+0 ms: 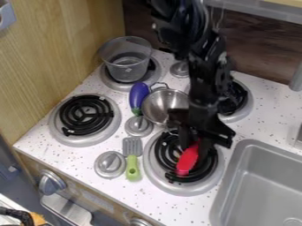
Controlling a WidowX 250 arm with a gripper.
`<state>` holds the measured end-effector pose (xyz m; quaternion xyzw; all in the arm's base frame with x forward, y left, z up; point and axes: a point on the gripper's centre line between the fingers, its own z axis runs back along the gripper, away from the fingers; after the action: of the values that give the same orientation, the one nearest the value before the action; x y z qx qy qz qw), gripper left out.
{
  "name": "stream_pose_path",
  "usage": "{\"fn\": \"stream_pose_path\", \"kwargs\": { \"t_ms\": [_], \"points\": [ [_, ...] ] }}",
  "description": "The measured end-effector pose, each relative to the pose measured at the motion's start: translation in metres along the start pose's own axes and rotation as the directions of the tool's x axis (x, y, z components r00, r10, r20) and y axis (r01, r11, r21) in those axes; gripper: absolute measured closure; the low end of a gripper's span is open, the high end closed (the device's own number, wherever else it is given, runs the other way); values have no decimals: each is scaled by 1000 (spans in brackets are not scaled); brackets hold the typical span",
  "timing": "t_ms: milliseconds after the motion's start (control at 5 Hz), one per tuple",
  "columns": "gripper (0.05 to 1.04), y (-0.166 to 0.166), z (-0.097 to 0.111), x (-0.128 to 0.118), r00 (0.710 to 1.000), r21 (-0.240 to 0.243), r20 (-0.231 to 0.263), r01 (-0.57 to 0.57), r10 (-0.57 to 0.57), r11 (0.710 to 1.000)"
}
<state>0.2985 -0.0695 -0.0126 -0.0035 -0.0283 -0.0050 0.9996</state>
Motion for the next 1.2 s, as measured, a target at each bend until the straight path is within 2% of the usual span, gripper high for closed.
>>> {"fn": "stream_pose_path", "kwargs": {
  "t_ms": [400, 600, 800, 1000, 1200],
  "points": [
    [735, 2, -13, -8, 1000, -35, 16, -12, 13, 999],
    [671, 1, -15, -10, 999, -46, 17, -34, 35, 998],
    [392, 3, -17, -13, 998, -67, 18, -54, 55, 996],
    [112, 4, -13, -17, 997, -64, -10, -76, 76, 995],
    [84, 6, -13, -19, 996, -59, -20, -88, 87, 994]
  ]
}}
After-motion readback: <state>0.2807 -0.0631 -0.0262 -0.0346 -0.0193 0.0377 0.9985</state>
